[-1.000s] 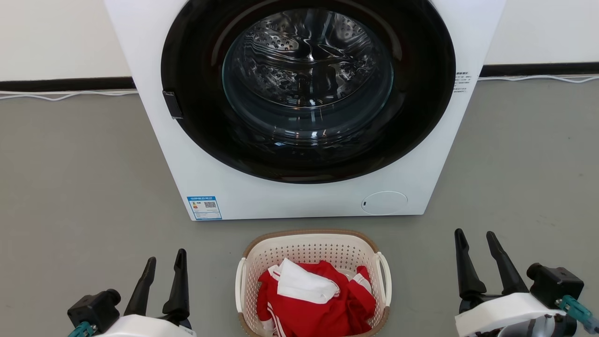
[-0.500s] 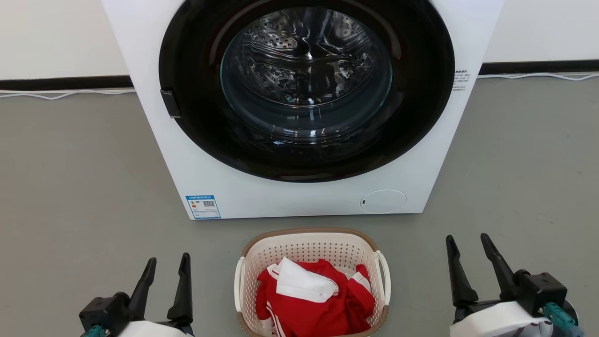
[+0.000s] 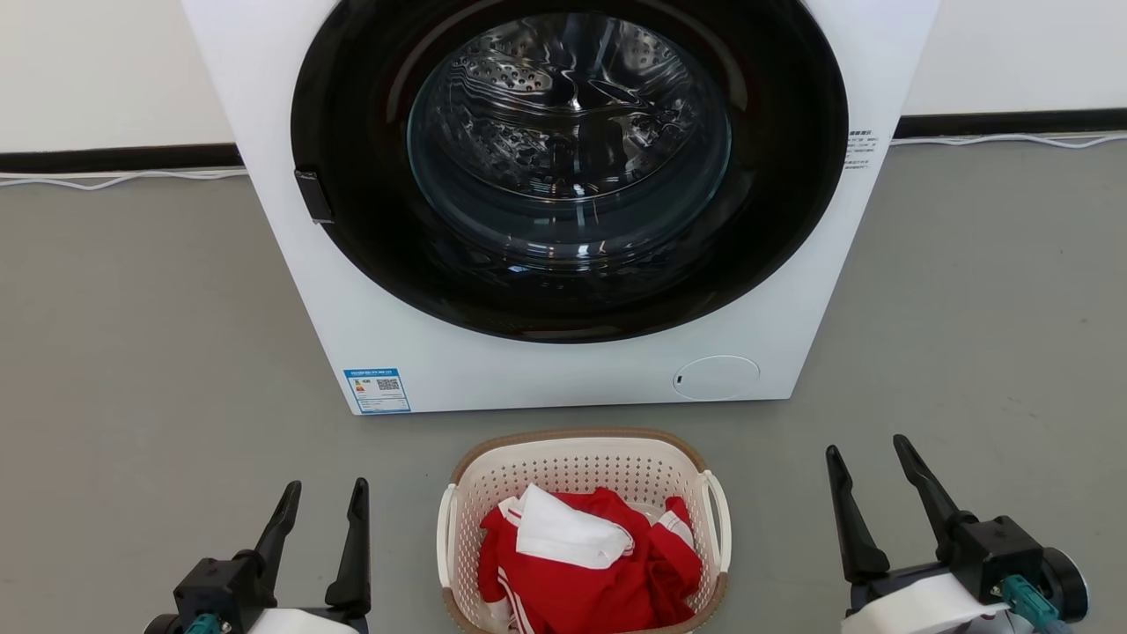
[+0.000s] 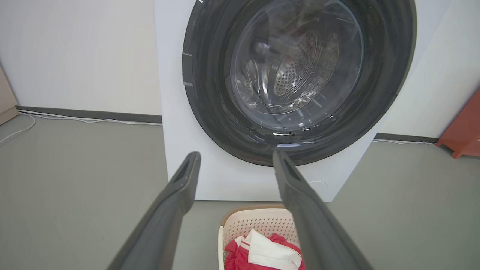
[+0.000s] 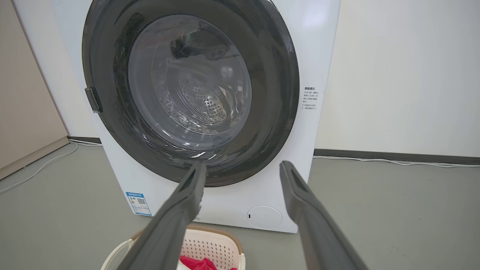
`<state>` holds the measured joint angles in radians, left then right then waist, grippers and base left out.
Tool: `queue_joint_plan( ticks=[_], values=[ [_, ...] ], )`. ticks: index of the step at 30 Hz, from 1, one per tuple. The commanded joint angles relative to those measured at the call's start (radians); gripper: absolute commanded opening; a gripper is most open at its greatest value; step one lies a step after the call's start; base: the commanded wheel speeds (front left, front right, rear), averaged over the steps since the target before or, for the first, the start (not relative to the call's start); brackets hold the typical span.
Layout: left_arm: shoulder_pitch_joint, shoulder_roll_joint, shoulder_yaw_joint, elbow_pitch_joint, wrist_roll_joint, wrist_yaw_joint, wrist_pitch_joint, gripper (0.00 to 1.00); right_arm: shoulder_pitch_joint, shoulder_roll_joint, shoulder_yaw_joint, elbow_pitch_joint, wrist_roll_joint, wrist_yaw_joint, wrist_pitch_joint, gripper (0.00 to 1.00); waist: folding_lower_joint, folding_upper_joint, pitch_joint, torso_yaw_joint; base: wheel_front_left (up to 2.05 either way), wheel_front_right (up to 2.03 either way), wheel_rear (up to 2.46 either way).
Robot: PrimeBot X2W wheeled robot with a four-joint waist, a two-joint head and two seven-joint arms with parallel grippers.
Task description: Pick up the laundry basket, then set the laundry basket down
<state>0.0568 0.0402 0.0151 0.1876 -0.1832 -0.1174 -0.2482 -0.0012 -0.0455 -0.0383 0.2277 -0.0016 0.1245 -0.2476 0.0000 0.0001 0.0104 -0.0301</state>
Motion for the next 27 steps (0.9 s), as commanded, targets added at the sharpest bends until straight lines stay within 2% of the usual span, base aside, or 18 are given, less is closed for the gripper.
queue_joint_plan(
  ticks=[1,18,27],
  values=[
    [-0.016,0.01,0.026,-0.025,0.004,0.007,-0.014,1.0,-0.02,-0.005,0.019,-0.03,-0.006,0.006,-0.014,1.0,0.0,-0.0001,0.0,0.0,0.0,0.0,0.0],
    [-0.018,0.01,0.03,-0.021,0.004,0.007,-0.014,1.0,-0.029,-0.005,0.002,-0.028,-0.002,0.006,-0.014,1.0,0.0,-0.0001,0.002,0.001,0.0,0.0,0.0],
    [-0.043,0.01,0.023,-0.016,-0.009,0.011,-0.014,1.0,-0.062,-0.005,0.003,-0.006,0.006,0.006,-0.014,1.0,0.0,-0.0001,0.052,0.004,0.0,0.0,0.0]
  ],
)
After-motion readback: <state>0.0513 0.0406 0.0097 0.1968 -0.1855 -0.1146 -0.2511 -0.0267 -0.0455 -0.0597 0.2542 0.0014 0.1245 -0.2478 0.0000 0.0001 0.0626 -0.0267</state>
